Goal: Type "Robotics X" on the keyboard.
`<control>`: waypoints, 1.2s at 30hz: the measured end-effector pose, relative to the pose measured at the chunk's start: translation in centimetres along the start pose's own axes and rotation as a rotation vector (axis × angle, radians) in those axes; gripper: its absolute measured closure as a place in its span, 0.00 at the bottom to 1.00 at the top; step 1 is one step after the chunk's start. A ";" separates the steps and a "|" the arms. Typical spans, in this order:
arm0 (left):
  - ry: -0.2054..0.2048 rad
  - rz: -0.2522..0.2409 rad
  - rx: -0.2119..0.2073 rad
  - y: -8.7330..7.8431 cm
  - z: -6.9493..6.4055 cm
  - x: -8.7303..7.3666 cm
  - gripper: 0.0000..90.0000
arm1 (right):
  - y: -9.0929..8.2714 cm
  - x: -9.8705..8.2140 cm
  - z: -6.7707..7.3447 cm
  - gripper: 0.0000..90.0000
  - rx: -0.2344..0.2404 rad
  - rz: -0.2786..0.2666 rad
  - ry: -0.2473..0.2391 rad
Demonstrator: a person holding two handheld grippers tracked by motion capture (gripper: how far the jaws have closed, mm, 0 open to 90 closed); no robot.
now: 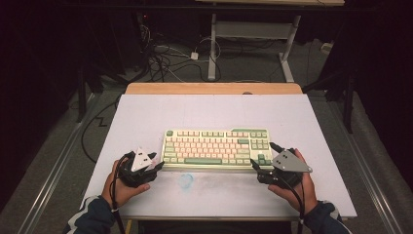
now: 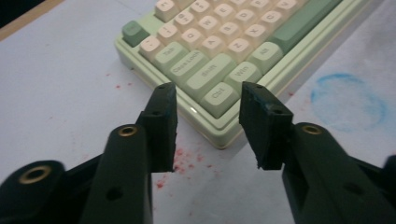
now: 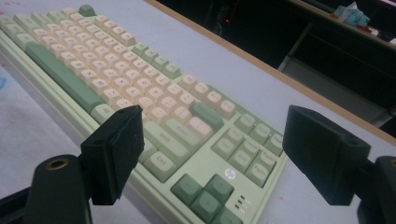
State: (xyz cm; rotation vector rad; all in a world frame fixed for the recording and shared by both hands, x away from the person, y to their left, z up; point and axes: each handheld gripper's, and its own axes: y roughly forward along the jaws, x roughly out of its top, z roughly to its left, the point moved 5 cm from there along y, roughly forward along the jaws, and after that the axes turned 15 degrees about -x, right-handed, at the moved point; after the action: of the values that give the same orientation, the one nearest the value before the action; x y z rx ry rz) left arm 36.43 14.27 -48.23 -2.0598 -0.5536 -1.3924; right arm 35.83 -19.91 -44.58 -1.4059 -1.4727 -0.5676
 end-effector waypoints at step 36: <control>0.067 0.130 -0.170 7.7 -4.7 2.4 0.97 | -0.9 -2.6 1.0 0.24 -0.027 0.026 -0.081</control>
State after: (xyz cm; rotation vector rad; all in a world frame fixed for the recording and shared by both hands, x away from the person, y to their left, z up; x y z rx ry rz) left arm 38.91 5.38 -46.52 -2.1305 -0.2767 -1.4686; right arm 34.24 -20.51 -46.93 -1.4818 -1.5134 -0.5215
